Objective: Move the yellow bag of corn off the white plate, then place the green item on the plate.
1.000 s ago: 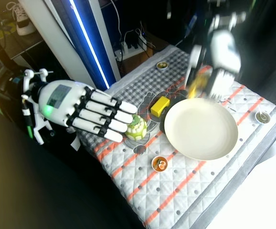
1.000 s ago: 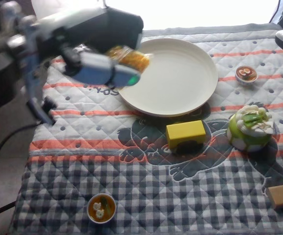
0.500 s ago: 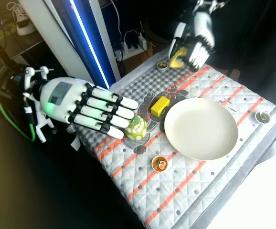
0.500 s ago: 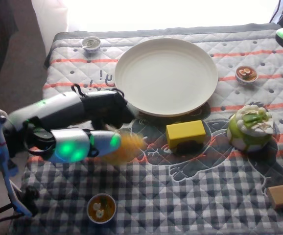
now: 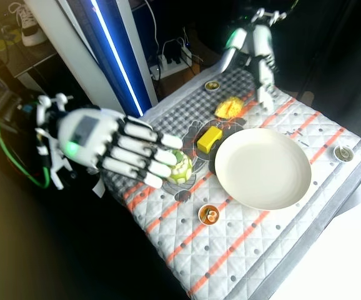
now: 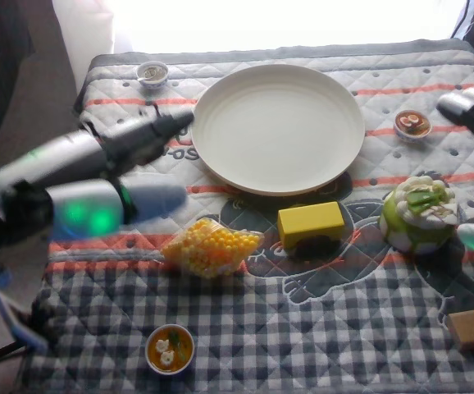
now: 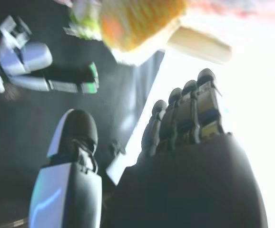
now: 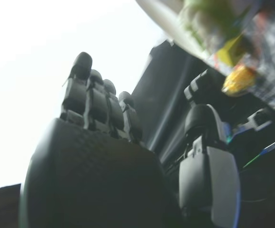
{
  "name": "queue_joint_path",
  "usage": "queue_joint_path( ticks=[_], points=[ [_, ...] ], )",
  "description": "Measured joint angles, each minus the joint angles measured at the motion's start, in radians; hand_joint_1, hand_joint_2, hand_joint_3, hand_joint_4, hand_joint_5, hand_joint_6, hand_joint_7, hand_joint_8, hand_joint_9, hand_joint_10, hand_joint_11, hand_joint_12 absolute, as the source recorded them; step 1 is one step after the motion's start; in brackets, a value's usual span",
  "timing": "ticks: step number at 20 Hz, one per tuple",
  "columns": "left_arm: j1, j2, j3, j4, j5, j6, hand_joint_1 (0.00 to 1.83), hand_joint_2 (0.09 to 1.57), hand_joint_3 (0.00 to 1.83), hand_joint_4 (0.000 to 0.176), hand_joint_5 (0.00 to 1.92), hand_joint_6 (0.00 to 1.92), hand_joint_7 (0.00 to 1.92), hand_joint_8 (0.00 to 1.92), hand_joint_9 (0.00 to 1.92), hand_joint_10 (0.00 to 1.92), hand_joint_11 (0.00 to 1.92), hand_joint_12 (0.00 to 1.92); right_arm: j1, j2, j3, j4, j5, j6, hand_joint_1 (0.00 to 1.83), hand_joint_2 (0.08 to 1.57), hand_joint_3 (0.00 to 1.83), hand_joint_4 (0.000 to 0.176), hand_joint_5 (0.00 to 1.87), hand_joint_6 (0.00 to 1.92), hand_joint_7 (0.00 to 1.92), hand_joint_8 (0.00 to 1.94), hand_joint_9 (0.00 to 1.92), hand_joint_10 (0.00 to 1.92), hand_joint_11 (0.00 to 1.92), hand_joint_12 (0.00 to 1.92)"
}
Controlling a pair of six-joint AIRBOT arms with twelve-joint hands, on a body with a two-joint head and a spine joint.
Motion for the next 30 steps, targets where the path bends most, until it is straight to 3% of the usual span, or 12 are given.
queue_joint_path(
  ticks=[3, 6, 9, 10, 15, 21, 22, 24, 25, 28, 29, 30],
  points=[
    [0.012, 0.008, 0.000, -0.037, -0.100, 0.000, 0.50, 1.40, 0.00, 0.000, 0.10, 0.01, 0.02, 0.00, 0.00, 0.00, 0.00, 0.40, 0.049, -0.053, 0.060, 0.012, -0.090, 0.010, 0.71, 1.16, 0.00, 0.020, 0.03, 0.01, 0.09, 0.01, 0.13, 0.01, 0.00, 0.96],
    [0.015, 0.008, -0.006, -0.059, -0.173, 0.000, 0.59, 1.40, 0.00, 0.000, 0.15, 0.01, 0.07, 0.01, 0.04, 0.02, 0.00, 0.72, 0.108, -0.116, 0.119, 0.013, -0.193, 0.011, 0.88, 1.17, 0.00, 0.000, 0.16, 0.04, 0.28, 0.05, 0.33, 0.12, 0.00, 1.38],
    [0.022, 0.010, -0.008, -0.060, -0.213, 0.001, 0.59, 1.39, 0.00, 0.000, 0.14, 0.00, 0.07, 0.00, 0.04, 0.02, 0.00, 0.59, 0.131, -0.134, 0.134, -0.007, -0.241, 0.022, 1.03, 1.20, 0.00, 0.000, 0.46, 0.10, 0.57, 0.10, 0.34, 0.80, 0.10, 1.61],
    [0.024, 0.010, -0.010, -0.065, -0.219, 0.000, 0.58, 1.39, 0.00, 0.000, 0.15, 0.01, 0.08, 0.00, 0.02, 0.01, 0.00, 0.92, 0.135, -0.134, 0.134, -0.011, -0.241, 0.023, 1.16, 1.24, 0.00, 0.000, 0.66, 1.36, 0.84, 1.23, 0.72, 1.25, 0.60, 1.76],
    [0.039, 0.023, -0.014, -0.077, -0.268, 0.000, 0.73, 1.34, 0.00, 0.000, 0.18, 0.01, 0.13, 0.01, 0.09, 0.04, 0.00, 1.42, 0.201, -0.083, 0.129, -0.141, -0.259, 0.093, 1.19, 1.28, 0.01, 0.000, 0.62, 1.33, 0.77, 1.60, 0.81, 1.78, 0.89, 1.92],
    [0.040, 0.023, -0.014, -0.086, -0.296, 0.000, 0.72, 1.36, 0.00, 0.000, 0.18, 0.00, 0.09, 0.00, 0.07, 0.04, 0.00, 1.20, 0.384, -0.090, 0.174, -0.250, -0.233, 0.102, 1.20, 1.26, 0.00, 0.000, 0.72, 1.15, 0.76, 1.64, 0.74, 1.87, 0.79, 1.92],
    [0.040, 0.023, -0.014, -0.093, -0.299, 0.000, 0.74, 1.36, 0.00, 0.000, 0.15, 0.00, 0.08, 0.00, 0.06, 0.04, 0.00, 1.02, 0.436, -0.124, 0.212, -0.256, -0.271, 0.101, 1.14, 1.28, 0.01, 0.000, 0.68, 1.36, 0.71, 1.56, 0.57, 1.69, 0.53, 1.92],
    [0.050, 0.023, -0.015, -0.095, -0.306, 0.000, 0.74, 1.36, 0.00, 0.000, 0.15, 0.00, 0.09, 0.00, 0.06, 0.03, 0.00, 0.99, 0.516, -0.204, 0.288, -0.268, -0.344, 0.101, 1.17, 1.30, 0.00, 0.000, 0.66, 1.24, 0.67, 1.76, 0.62, 1.91, 0.69, 1.92],
    [0.052, 0.023, -0.016, -0.097, -0.304, 0.000, 0.73, 1.37, 0.00, 0.000, 0.16, 0.00, 0.09, 0.00, 0.07, 0.03, 0.00, 1.05, 0.541, -0.249, 0.327, -0.266, -0.378, 0.101, 1.13, 1.29, 0.00, 0.000, 0.70, 1.40, 0.65, 1.56, 0.48, 1.65, 0.35, 1.92],
    [0.052, 0.021, -0.019, -0.111, -0.306, -0.002, 0.63, 1.40, 0.00, 0.000, 0.14, 0.00, 0.07, 0.01, 0.04, 0.02, 0.00, 0.93, 0.575, -0.384, 0.444, -0.269, -0.529, 0.102, 1.14, 1.26, 0.00, 0.000, 0.76, 1.35, 0.67, 1.50, 0.52, 1.56, 0.40, 1.90],
    [0.052, 0.020, -0.018, -0.120, -0.306, -0.003, 0.56, 1.43, 0.00, 0.000, 0.12, 0.01, 0.06, 0.00, 0.03, 0.01, 0.00, 0.45, 0.586, -0.429, 0.488, -0.263, -0.585, 0.103, 1.28, 1.25, 0.00, 0.000, 0.76, 1.31, 0.71, 1.39, 0.63, 1.61, 0.44, 1.85],
    [0.052, 0.019, -0.014, -0.119, -0.306, -0.003, 0.56, 1.43, 0.00, 0.000, 0.12, 0.01, 0.06, 0.00, 0.03, 0.01, 0.00, 0.45, 0.597, -0.454, 0.517, -0.261, -0.624, 0.103, 1.28, 1.25, 0.00, 0.000, 0.76, 1.31, 0.71, 1.39, 0.63, 1.61, 0.44, 1.85]
  ],
)
